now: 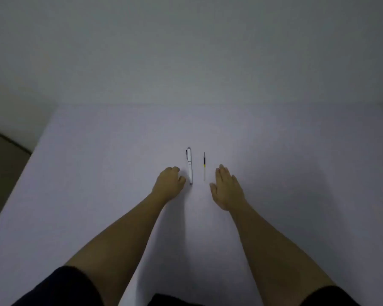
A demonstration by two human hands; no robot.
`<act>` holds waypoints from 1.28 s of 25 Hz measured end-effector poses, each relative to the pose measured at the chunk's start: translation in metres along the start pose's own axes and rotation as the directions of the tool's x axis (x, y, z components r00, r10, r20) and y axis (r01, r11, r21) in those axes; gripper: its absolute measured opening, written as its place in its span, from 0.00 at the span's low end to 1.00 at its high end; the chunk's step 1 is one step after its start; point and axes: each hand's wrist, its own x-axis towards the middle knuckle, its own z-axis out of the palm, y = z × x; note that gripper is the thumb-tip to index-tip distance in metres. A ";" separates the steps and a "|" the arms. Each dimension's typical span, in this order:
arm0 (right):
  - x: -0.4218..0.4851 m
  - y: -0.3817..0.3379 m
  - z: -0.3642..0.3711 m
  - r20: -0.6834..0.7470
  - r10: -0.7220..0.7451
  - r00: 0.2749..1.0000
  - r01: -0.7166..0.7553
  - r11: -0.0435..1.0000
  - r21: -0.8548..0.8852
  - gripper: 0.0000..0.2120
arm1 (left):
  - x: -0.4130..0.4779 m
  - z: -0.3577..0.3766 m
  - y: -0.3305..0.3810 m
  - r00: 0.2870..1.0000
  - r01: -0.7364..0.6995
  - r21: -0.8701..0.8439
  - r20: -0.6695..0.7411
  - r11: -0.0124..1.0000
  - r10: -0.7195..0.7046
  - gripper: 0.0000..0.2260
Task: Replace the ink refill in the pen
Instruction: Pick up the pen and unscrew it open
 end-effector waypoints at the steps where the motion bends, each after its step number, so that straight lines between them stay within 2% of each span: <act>1: -0.001 -0.002 0.001 -0.031 0.008 0.999 -0.008 1.000 -0.002 0.28 | 0.003 0.000 0.002 1.000 -0.006 -0.027 -0.030 1.000 0.005 0.15; 4: 0.007 0.005 0.003 -0.052 0.050 0.997 -0.048 0.998 0.038 0.28 | 0.022 0.004 0.018 0.997 0.036 -0.112 -0.066 0.993 -0.043 0.14; 9: -0.001 0.000 0.001 -0.197 0.040 0.980 -0.026 0.997 0.070 0.28 | 0.028 0.002 0.034 0.986 0.063 -0.189 -0.141 0.980 -0.091 0.14; 13: -0.005 -0.008 0.003 -0.256 0.038 0.966 -0.017 0.996 0.085 0.28 | 0.030 0.003 0.043 0.968 0.135 -0.198 -0.184 0.971 -0.172 0.14; 18: -0.004 -0.005 0.003 -0.247 0.035 0.968 -0.014 0.996 0.087 0.28 | 0.035 0.005 0.047 0.955 0.177 -0.254 -0.189 0.951 -0.229 0.12; 23: -0.003 -0.003 -0.007 -0.161 0.008 0.987 0.012 0.993 0.121 0.28 | 0.022 -0.006 0.035 0.964 0.136 -0.294 -0.181 0.946 -0.195 0.09; 26: -0.004 -0.004 -0.032 -0.127 0.016 0.992 0.032 0.930 0.366 0.26 | 0.004 -0.016 0.023 0.987 0.047 -0.333 -0.129 0.942 -0.095 0.07; 28: -0.009 -0.006 -0.052 -0.240 0.054 0.969 0.083 0.845 0.527 0.20 | -0.013 -0.022 0.014 0.995 -0.053 -0.305 -0.098 0.951 0.024 0.08; 30: -0.019 -0.011 -0.072 -0.338 0.056 0.939 0.158 0.805 0.571 0.17 | -0.032 -0.029 0.010 0.986 -0.165 -0.264 -0.080 0.950 0.149 0.07; 32: -0.029 -0.018 -0.086 -0.289 0.023 0.957 0.167 0.770 0.615 0.18 | -0.048 -0.037 0.011 0.956 -0.292 -0.187 -0.069 0.938 0.284 0.06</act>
